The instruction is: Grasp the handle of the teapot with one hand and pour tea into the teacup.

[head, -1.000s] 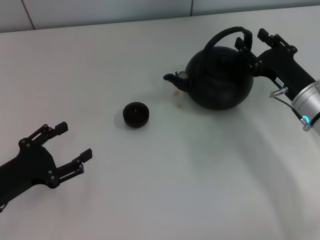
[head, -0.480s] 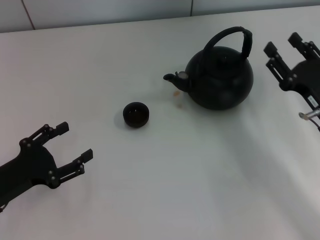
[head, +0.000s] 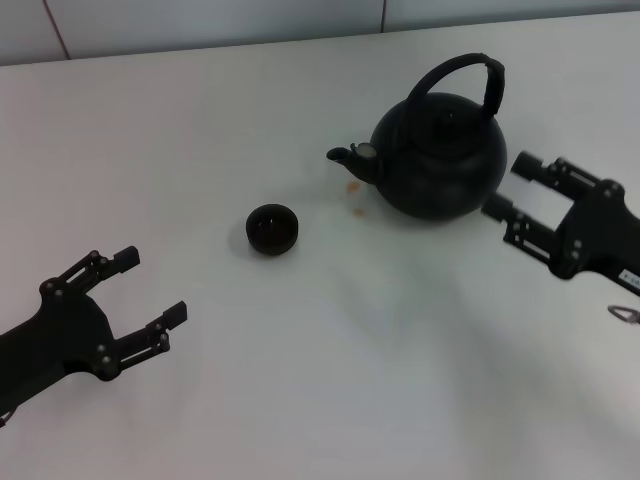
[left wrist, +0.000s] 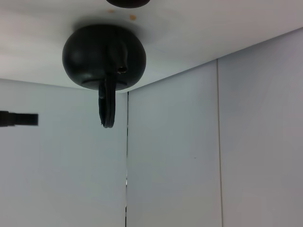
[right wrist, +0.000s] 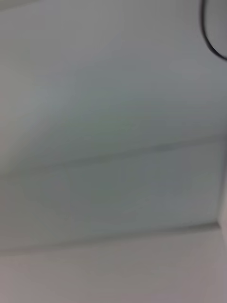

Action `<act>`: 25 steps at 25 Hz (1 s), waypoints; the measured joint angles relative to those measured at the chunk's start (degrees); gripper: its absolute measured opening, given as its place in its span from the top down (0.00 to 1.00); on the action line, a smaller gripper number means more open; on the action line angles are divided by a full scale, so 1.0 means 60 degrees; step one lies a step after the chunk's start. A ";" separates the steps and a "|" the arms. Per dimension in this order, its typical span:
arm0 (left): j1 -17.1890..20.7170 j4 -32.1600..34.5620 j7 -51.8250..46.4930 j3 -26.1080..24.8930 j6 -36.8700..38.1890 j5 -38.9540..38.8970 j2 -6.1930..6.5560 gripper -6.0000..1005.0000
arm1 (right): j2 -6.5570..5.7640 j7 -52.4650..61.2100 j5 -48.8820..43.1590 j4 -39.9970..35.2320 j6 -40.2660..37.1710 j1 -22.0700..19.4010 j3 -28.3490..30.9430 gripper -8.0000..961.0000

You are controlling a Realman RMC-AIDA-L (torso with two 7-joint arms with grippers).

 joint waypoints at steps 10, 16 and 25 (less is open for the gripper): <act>-0.0012 0.0057 -0.0022 0.0051 0.0025 0.0060 0.0027 0.14 | -0.0354 0.1282 -0.2293 -0.1331 -0.0334 0.0695 -0.0795 0.34; -0.0087 0.0091 -0.0164 0.0203 0.0106 0.0072 0.0029 0.14 | -0.0472 0.1394 -0.2393 -0.1701 -0.0389 0.0997 -0.1417 0.34; -0.0329 0.0129 -0.0282 0.0857 0.0118 0.0074 0.0026 0.14 | -0.0267 0.1360 -0.2416 -0.1629 -0.0290 0.1030 -0.1621 0.34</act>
